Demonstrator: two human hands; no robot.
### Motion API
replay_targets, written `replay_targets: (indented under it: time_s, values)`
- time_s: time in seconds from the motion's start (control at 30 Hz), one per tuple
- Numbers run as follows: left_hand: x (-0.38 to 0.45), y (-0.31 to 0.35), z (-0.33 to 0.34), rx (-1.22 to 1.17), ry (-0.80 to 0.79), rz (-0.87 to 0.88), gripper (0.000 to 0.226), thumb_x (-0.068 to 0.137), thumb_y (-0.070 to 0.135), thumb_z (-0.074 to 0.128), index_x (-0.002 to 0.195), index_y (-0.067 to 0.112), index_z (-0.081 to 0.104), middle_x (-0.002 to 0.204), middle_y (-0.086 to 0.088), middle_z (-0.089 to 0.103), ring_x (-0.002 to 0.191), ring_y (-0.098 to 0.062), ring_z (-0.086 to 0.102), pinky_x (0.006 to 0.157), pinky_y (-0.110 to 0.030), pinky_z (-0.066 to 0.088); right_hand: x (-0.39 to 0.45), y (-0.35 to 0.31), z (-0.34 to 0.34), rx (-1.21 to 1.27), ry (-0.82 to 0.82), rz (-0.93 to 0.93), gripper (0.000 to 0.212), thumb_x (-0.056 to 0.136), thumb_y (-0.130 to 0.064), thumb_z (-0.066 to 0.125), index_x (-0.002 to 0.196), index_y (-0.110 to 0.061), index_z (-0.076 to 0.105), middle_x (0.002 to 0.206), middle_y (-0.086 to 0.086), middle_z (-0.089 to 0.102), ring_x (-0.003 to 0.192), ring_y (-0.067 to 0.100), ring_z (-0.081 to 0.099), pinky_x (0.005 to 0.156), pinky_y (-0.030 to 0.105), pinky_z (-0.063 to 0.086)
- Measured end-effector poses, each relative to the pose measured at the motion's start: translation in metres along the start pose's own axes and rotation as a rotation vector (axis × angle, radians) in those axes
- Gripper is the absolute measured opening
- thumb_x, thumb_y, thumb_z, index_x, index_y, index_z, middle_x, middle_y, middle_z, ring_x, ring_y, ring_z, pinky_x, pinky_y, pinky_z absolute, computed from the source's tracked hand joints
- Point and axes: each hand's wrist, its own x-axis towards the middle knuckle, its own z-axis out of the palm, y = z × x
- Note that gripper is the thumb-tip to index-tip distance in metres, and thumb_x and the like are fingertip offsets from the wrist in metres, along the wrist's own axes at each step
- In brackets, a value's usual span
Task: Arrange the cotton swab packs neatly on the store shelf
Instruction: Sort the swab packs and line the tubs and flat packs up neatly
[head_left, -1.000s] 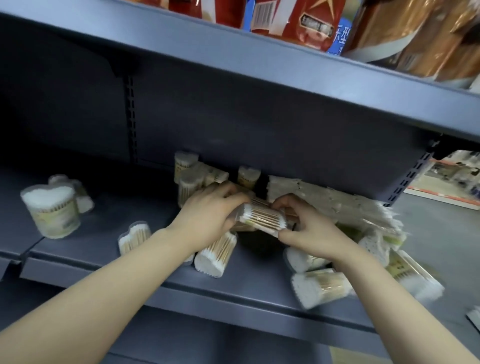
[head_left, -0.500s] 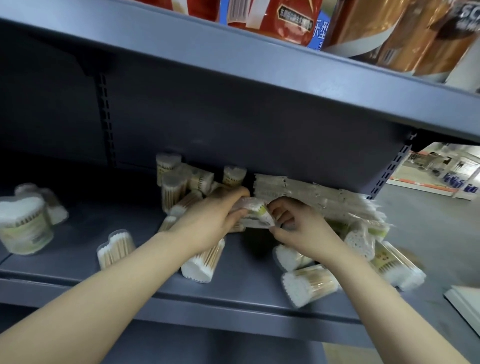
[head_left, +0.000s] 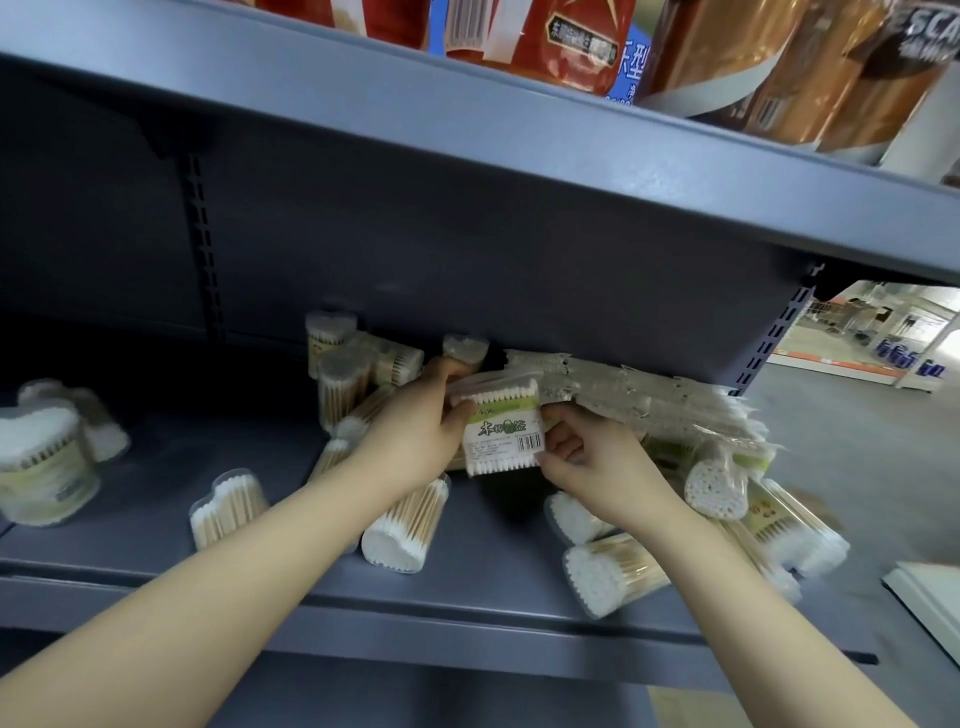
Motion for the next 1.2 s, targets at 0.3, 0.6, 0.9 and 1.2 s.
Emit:
replay_targets:
  time_s: [0.3,0.6,0.9,1.2]
  values:
    - [0.009,0.001,0.006,0.059,-0.022,-0.056,0.031,0.096,0.024,0.045,0.125,0.012,0.049,0.120,-0.005,0.060,0.108,-0.022,0.056,0.086,-0.028,0.045,-0.004,-0.001,0.002,0.015,-0.011,0.023,0.043,0.081,-0.014,0.063,0.123,-0.016,0.056,0.077,-0.007,0.060,0.068,0.006,0.054,0.074,0.026,0.048]
    - [0.011,-0.002,0.011,0.095,-0.038,-0.040,0.030,0.097,0.024,0.043,0.123,0.014,0.054,0.122,-0.003,0.061,0.110,-0.018,0.055,0.072,-0.017,0.032,-0.008,-0.003,0.002,0.020,-0.041,0.022,0.046,0.081,-0.014,0.062,0.126,-0.016,0.054,0.079,-0.004,0.061,0.070,0.012,0.058,0.073,0.030,0.049]
    - [0.013,-0.001,0.011,0.064,-0.078,-0.011,0.033,0.092,0.027,0.055,0.123,0.018,0.055,0.119,0.002,0.061,0.105,-0.014,0.057,0.075,-0.019,0.037,-0.007,0.003,0.000,-0.042,-0.013,0.047,0.048,0.082,-0.013,0.060,0.129,-0.017,0.051,0.087,-0.005,0.062,0.084,0.016,0.061,0.081,0.034,0.050]
    - [0.007,-0.003,0.030,0.274,-0.169,0.141,0.031,0.096,0.023,0.047,0.125,0.017,0.051,0.119,-0.005,0.057,0.103,-0.022,0.056,0.081,-0.032,0.045,0.000,0.035,-0.032,-0.215,0.265,0.207,0.038,0.080,-0.003,0.052,0.114,-0.015,0.062,0.111,0.007,0.064,0.097,0.022,0.060,0.075,0.025,0.042]
